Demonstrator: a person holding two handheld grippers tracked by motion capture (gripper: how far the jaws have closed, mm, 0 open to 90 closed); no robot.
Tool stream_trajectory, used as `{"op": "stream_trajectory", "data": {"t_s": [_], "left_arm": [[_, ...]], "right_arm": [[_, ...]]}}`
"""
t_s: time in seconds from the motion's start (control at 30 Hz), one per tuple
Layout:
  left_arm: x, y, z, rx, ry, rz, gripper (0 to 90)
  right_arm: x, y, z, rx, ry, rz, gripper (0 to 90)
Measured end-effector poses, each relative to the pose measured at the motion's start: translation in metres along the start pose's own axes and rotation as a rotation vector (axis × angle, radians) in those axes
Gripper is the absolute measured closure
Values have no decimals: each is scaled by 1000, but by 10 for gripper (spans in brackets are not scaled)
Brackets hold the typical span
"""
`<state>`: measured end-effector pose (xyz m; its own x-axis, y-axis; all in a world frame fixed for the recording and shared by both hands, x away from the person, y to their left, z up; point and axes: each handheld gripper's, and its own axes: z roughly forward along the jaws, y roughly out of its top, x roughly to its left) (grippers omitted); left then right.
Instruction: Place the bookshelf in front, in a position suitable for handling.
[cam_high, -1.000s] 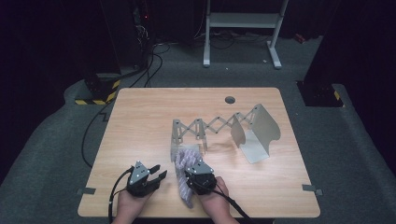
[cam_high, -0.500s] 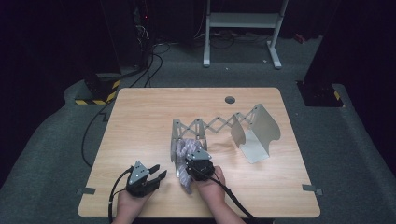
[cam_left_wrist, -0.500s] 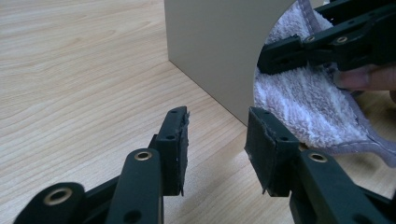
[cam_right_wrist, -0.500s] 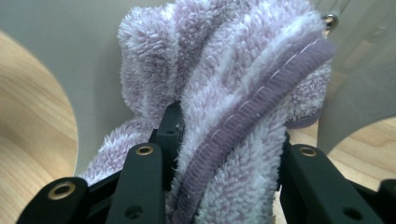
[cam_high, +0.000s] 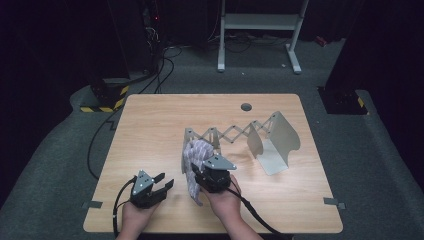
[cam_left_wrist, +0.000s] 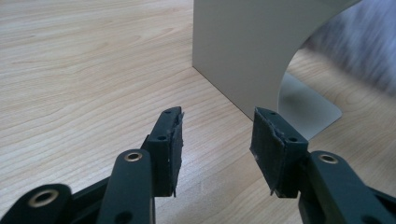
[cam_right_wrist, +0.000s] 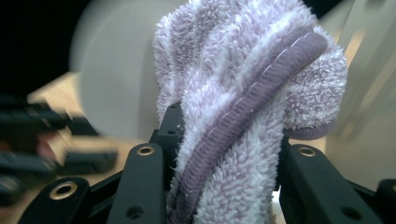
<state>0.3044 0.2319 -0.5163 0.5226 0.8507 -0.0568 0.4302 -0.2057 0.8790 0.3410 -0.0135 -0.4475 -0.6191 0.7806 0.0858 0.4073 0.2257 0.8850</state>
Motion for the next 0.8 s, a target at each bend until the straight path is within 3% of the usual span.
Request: {"op": "stream_trajectory", "data": {"t_s": [0.03,0.07,0.1,0.2,0.3,0.4,0.7,0.8], "left_arm": [[0,0,0,-2,1,-2,529],[1,0,-1,-3,2,0,525],[1,0,-1,-3,2,0,522],[2,1,-2,-5,2,2,515],[3,1,-2,-5,0,2,513],[3,1,-2,-8,0,-3,512],[4,1,-2,-1,-2,-6,510],[4,1,-1,-4,-4,-11,506]], "right_arm": [[0,0,0,0,0,0,629],[2,14,-8,-34,-1,-11,628],[2,14,-8,-34,-1,-11,628],[4,37,-18,-98,-13,-27,628],[3,41,-13,-93,-26,-26,629],[2,27,-1,-45,-38,-30,631],[2,-50,37,188,-33,-21,632],[3,-61,40,205,-29,-26,633]]}}
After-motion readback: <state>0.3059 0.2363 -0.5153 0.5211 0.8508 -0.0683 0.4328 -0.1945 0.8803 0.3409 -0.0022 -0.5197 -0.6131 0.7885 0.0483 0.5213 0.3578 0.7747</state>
